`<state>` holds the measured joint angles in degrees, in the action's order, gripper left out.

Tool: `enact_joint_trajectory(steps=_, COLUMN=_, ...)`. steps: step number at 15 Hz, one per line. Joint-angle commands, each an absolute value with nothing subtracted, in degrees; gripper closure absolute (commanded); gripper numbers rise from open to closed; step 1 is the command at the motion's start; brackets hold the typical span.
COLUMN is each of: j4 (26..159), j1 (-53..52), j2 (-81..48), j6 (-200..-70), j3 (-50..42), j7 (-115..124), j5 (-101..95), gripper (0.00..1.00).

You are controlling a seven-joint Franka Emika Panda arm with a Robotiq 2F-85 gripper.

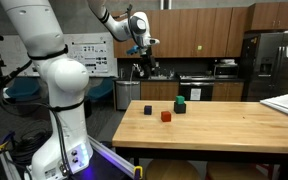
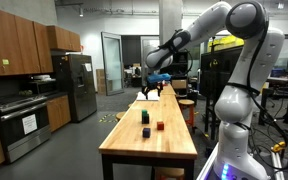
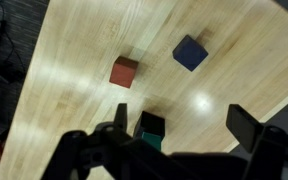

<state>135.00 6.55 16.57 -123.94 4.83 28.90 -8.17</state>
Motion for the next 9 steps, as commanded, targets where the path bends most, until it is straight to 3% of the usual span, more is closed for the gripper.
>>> enact_joint_trajectory(steps=1, j4=135.7, j1=8.3, j2=12.5, j6=-130.1, j3=3.6, j7=34.3, j5=-10.1, gripper=0.00)
enact_joint_trajectory(steps=9, j4=133.8, j1=8.6, j2=2.3, j6=-139.3, j3=-0.4, j7=40.0, j5=-11.4, gripper=0.00)
